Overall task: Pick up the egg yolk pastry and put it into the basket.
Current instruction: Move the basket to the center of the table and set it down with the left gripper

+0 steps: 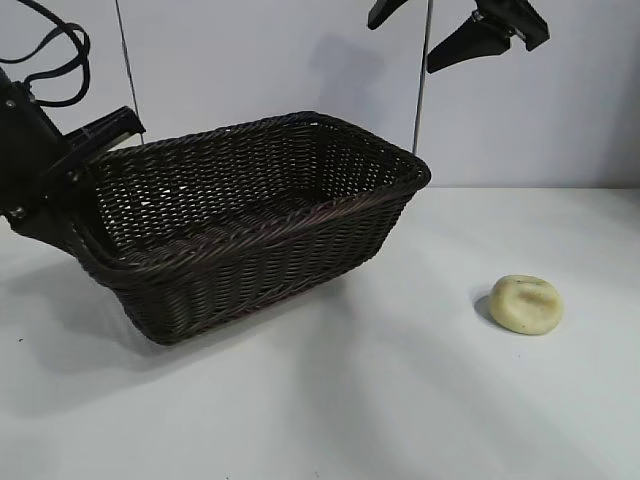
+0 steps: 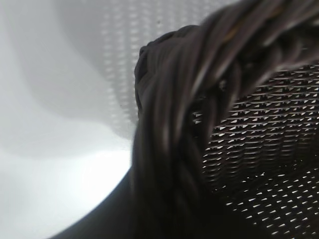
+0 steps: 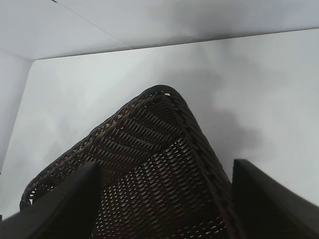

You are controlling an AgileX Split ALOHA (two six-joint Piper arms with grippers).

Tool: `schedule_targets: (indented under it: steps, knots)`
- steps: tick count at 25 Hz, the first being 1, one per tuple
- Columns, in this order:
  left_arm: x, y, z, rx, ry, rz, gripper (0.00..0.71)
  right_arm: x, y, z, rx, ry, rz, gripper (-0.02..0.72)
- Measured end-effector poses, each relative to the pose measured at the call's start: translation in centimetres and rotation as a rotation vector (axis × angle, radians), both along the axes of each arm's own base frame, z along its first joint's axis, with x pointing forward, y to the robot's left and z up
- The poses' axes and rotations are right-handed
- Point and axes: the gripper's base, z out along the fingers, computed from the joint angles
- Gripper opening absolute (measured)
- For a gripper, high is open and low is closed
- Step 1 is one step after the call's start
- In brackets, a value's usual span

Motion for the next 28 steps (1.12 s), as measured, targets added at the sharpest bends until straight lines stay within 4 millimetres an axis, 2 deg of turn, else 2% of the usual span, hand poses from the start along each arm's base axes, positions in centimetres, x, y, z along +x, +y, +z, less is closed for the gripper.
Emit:
schedule_targets:
  steps: [2,7,12,17,22,28]
  knots:
    - [0.6,-0.2,0.4,-0.001,-0.004,-0.040,0.100,0.0,0.0,0.0,0.000,0.000,0.000,0.528]
    - [3.0,-1.0,-0.9,0.007,0.038,-0.180,0.100,0.0,0.0,0.0,-0.003,0.000,0.001,0.528]
    - [4.7,-2.4,-1.1,0.014,0.020,-0.308,0.100,0.0,0.0,0.0,-0.005,0.001,0.002,0.528]
    - [5.4,-3.6,-2.6,0.037,0.024,-0.404,0.100,0.0,0.0,0.0,-0.007,0.000,0.002,0.528]
    - [5.7,-3.5,-5.5,0.064,0.094,-0.433,0.100,0.0,0.0,0.0,-0.008,0.001,0.003,0.528]
    - [5.9,-3.6,-6.9,0.058,0.121,-0.428,0.100,-0.1,0.0,-0.1,-0.011,0.007,0.008,0.528]
